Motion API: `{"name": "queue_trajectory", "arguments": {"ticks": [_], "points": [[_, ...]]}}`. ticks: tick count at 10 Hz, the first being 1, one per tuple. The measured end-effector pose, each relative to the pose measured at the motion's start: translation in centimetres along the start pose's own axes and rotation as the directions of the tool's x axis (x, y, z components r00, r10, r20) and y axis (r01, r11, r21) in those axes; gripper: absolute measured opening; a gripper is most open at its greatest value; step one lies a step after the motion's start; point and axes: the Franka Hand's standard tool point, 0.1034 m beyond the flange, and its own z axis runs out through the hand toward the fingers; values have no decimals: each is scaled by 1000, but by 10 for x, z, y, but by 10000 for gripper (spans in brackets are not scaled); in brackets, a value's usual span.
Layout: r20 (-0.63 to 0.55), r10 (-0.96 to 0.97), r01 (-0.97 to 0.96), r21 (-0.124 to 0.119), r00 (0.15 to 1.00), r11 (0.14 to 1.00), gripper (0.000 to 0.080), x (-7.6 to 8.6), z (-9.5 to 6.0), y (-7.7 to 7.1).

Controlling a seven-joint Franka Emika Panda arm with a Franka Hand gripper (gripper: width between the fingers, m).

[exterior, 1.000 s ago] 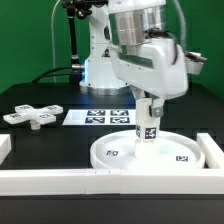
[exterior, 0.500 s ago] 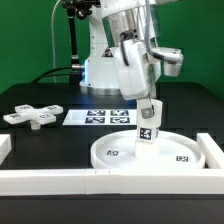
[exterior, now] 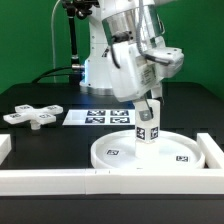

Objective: Assemble round table

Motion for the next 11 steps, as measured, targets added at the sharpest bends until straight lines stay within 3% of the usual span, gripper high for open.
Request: {"name": "queue_trajectory", "arguments": {"ticks": [7,8,11], "points": [[2,-484,484,-4,875,875,648,-2,-1,-3],[-11,-626,625,-33,780,780,648,2,-2,-2],[-16,-880,877,-74,474,474,648,12,-4,-4]]}}
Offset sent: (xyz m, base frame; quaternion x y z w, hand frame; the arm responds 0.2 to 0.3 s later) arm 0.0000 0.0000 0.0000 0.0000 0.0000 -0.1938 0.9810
